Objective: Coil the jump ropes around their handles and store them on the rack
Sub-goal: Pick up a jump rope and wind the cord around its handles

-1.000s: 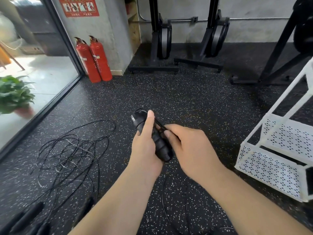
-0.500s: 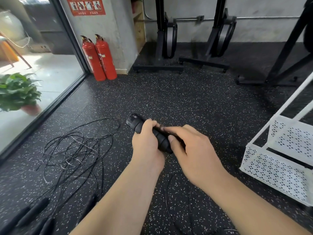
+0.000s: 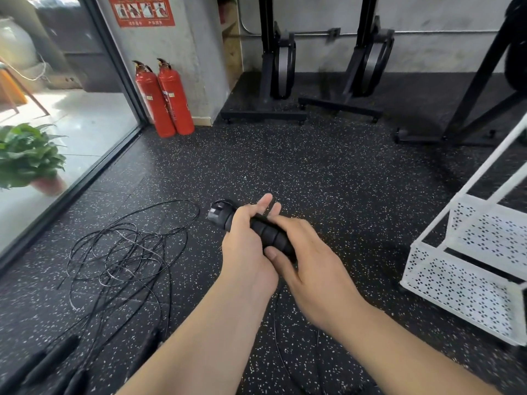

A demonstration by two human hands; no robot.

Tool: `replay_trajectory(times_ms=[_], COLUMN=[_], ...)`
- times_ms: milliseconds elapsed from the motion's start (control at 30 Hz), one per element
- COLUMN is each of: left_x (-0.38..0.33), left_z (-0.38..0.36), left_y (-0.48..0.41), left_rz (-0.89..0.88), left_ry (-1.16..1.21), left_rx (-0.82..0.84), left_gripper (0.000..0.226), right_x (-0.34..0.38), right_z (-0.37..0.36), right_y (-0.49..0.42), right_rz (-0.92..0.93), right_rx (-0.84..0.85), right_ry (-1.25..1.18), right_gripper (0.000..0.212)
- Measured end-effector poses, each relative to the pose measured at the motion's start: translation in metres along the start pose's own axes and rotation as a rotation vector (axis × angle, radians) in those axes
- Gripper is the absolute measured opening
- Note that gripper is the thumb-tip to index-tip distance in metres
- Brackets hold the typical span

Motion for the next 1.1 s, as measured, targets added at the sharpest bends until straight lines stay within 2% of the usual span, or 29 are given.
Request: replay_trajectory(times_ms=[167, 233, 300, 367, 433, 500, 567, 633, 733, 800, 867, 967, 1100], left_x=[0.009, 0.01, 0.009, 0.005, -0.003, -0.016, -0.013, 0.01, 0.017, 0.006, -0.001, 0.0, 0.001], left_z=[-0.003, -0.003, -0.008, -0.012, -0.014, -0.021, -0.041, -0.052, -0.053, -0.057, -0.058, -0.06, -0.059], left_y=[0.0, -0.002, -0.003, -0.002, 0.004, 0.008, 0.02, 0.03, 0.034, 0.035, 0.035, 0.036, 0.035], left_rz=[0.079, 0.099, 0.11, 0.063, -0.034, -0.252, -0.569, -0.725, -0.766, -0.889, -0.946, -0.927, -0.837], left_ry=[0.052, 0.008, -0.123, -0.402, -0.806, -1.312, -1.918, -2.261, -2.323, -2.267, -2.217, -2.243, -2.277], left_rx=[0.014, 0.012, 0.07, 0.105, 0.079, 0.079, 0.122, 0.262, 0.28, 0.224, 0.202, 0.191, 0.219], left_gripper=[0.027, 0.036, 0.07, 0.088, 0.102, 0.11, 0.115, 0.119, 0.11, 0.086, 0.062, 0.053, 0.044], right_x=[-0.002, -0.005, -0.016, -0.036, -0.058, -0.077, -0.089, -0.088, -0.083, -0.078, -0.075, -0.074, -0.078], right_z=[0.008, 0.015, 0.027, 0.045, 0.065, 0.077, 0.08, 0.075, 0.063, 0.057, 0.052, 0.049, 0.043], right_y=[-0.002, -0.005, -0.009, -0.012, -0.011, -0.007, -0.001, 0.002, 0.006, 0.007, 0.008, 0.011, 0.014], right_rz=[0.033, 0.002, -0.099, -0.226, -0.335, -0.426, -0.484, -0.494, -0.511, -0.495, -0.493, -0.519, -0.535], right_rx=[-0.06, -0.064, -0.066, -0.092, -0.112, -0.078, -0.011, 0.093, 0.225, 0.286, 0.314, 0.319, 0.336], right_ry=[0.038, 0.031, -0.05, -0.177, -0.251, -0.298, -0.315, -0.345, -0.502, -0.585, -0.655, -0.724, -0.775], right_gripper=[0.041, 0.035, 0.027, 0.019, 0.015, 0.019, 0.028, 0.036, 0.051, 0.058, 0.055, 0.046, 0.05])
Point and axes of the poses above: each hand's wrist, its own y-axis away from the middle knuckle, its own z-axis out of the back of the hand, x = y × z, the point moved 9 cm from there along -y, towards the middle knuckle, and after that the axes turned 9 degrees about x, right-handed, at the moved point
